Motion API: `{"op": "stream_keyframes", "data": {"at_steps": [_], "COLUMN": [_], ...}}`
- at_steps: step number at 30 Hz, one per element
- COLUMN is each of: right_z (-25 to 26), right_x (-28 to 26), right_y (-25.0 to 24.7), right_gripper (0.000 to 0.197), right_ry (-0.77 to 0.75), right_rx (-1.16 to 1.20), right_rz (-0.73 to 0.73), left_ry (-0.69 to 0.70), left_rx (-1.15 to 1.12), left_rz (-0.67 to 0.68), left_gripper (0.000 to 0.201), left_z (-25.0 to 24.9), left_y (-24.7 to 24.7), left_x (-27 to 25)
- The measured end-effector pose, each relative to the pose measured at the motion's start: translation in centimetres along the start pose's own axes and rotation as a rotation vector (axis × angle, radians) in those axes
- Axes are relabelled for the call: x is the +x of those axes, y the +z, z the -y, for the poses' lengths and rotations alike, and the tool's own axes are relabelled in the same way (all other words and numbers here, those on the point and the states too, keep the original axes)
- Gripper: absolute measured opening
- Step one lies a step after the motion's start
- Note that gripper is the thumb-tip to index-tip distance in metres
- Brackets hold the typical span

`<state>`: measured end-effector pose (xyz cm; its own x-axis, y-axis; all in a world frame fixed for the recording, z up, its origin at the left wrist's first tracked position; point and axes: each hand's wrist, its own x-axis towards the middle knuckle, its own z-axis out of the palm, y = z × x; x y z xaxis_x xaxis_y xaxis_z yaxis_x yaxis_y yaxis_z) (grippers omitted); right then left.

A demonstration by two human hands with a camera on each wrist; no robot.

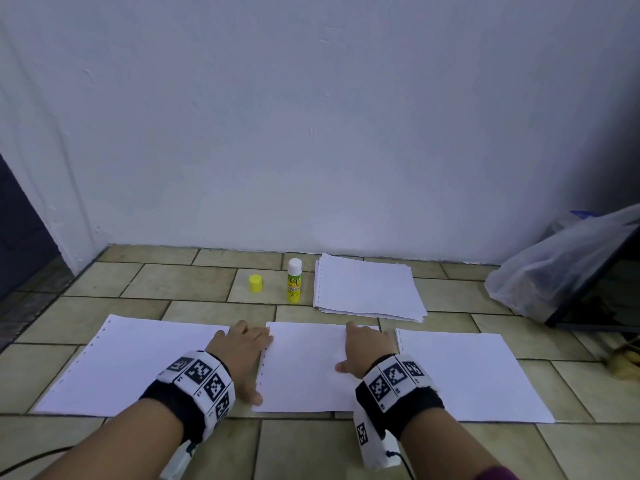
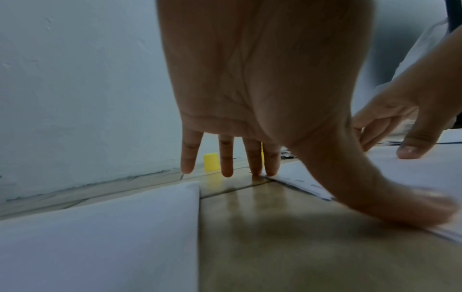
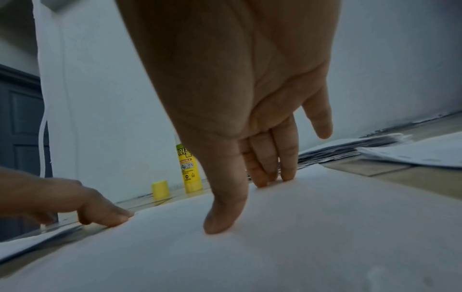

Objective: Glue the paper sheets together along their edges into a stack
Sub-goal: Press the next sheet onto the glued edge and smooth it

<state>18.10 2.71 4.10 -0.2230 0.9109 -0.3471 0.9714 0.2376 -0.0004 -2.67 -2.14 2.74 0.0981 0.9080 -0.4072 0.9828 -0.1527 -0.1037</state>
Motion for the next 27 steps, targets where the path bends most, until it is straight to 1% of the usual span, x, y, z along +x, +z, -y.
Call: {"op": "stream_keyframes", "data": {"at_steps": [2, 5, 7, 8, 10, 12, 13, 15, 17, 19, 20, 21, 23, 24, 25, 27], "right_z": [0.2, 0.7, 1.2, 1.5, 2.1, 2.8, 3.1, 3.7, 4.4, 5.1, 5.5, 5.7, 6.2, 6.4, 6.7, 7.0], "right_x": [-0.2, -0.8, -0.9, -1.1, -1.2, -1.3, -1.4, -1.4, -1.5, -1.5, -1.4, -1.3, -0.9, -0.8, -0.7, -0.5], "right_y": [-0.1, -0.1, 0.2, 0.4, 0.8, 1.2, 1.4, 1.7, 2.0, 2.3, 2.5, 2.5, 2.3, 2.2, 2.0, 1.6], "right_gripper": [0.068, 0.067, 0.059, 0.053, 0.047, 0.048, 0.049, 0.055, 0.059, 0.060, 0.059, 0.058, 0.062, 0.068, 0.077, 0.091], "right_ry": [-0.006, -0.006, -0.017, -0.032, -0.087, -0.146, -0.163, -0.157, -0.141, -0.165, -0.192, -0.214, -0.228, -0.236, -0.262, -0.341], "right_rx": [-0.065, -0.162, -0.122, -0.079, 0.007, 0.068, 0.099, 0.152, 0.147, 0.140, 0.145, 0.148, 0.118, 0.094, 0.074, 0.066], "right_rz": [-0.010, -0.002, 0.030, 0.039, 0.039, 0.028, 0.020, -0.001, -0.029, -0.039, -0.036, -0.029, -0.009, 0.012, 0.044, 0.118], "left_ry": [-0.001, -0.024, -0.041, -0.029, 0.045, 0.131, 0.148, 0.135, 0.124, 0.109, 0.090, 0.062, 0.004, -0.011, -0.014, 0.000], "left_rx": [0.003, 0.079, 0.166, 0.168, 0.078, 0.024, 0.026, 0.028, 0.022, 0.024, 0.012, -0.020, -0.113, -0.140, -0.148, -0.135], "left_rz": [0.014, 0.022, 0.005, -0.028, -0.093, -0.107, -0.098, -0.089, -0.100, -0.113, -0.116, -0.115, -0.087, -0.048, -0.003, 0.052], "left_gripper": [0.094, 0.076, 0.069, 0.063, 0.054, 0.055, 0.056, 0.054, 0.046, 0.043, 0.046, 0.055, 0.081, 0.091, 0.097, 0.100], "left_z": [0.0, -1.1, -2.4, -3.0, -4.1, -4.8, -5.0, -5.1, -4.9, -4.6, -4.3, -4.1, -3.5, -3.2, -3.0, -2.7], "left_y": [-0.6, -2.4, -3.2, -3.3, -3.0, -2.5, -2.2, -1.8, -1.7, -1.6, -1.5, -1.2, -0.3, 0.1, 0.4, 0.8], "left_x": [-0.2, -0.1, -0.1, 0.0, -0.1, -0.2, -0.4, -0.7, -1.0, -1.1, -1.1, -1.0, -0.4, -0.1, 0.1, 0.6]}}
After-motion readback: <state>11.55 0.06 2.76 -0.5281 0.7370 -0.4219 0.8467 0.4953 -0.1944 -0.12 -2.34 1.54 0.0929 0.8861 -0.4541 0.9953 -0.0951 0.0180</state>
